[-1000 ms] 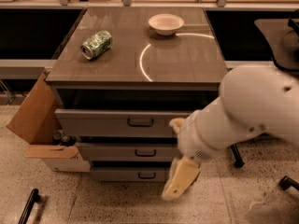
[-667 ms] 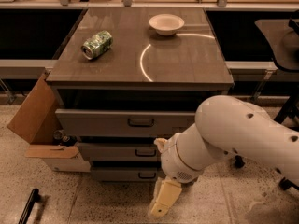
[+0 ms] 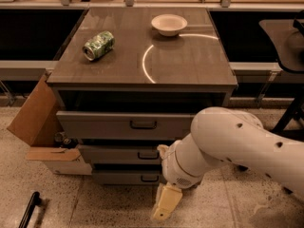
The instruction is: Open bottom drawer
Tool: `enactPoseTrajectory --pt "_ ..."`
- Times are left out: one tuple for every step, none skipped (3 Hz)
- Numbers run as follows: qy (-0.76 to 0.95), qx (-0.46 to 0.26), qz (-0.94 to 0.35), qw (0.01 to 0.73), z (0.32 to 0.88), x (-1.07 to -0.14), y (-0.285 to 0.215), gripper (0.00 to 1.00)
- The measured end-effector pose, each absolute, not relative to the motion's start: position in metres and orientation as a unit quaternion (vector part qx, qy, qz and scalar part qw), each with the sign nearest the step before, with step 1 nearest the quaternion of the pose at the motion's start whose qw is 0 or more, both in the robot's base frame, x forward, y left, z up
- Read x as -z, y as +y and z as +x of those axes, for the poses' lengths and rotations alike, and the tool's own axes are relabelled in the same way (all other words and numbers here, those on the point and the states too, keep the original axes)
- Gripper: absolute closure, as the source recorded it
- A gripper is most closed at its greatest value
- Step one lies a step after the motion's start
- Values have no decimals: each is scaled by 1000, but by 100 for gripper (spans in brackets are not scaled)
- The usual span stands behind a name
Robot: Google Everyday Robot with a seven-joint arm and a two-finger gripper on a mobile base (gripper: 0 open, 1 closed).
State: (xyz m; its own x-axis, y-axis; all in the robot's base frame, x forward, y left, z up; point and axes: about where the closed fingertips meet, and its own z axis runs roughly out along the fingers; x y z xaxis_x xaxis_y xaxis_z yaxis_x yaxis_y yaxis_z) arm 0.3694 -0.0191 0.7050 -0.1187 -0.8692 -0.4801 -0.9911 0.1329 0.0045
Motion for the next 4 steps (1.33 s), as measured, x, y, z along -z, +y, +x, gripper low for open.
enactPoseTrajectory --pt "730 -153 -646 161 380 -640 -29 0" --pt "733 -157 -646 143 388 -571 -48 0" --pt "740 -171 -637 131 394 -510 -65 0" --pt "742 -185 -633 121 388 -491 -66 0"
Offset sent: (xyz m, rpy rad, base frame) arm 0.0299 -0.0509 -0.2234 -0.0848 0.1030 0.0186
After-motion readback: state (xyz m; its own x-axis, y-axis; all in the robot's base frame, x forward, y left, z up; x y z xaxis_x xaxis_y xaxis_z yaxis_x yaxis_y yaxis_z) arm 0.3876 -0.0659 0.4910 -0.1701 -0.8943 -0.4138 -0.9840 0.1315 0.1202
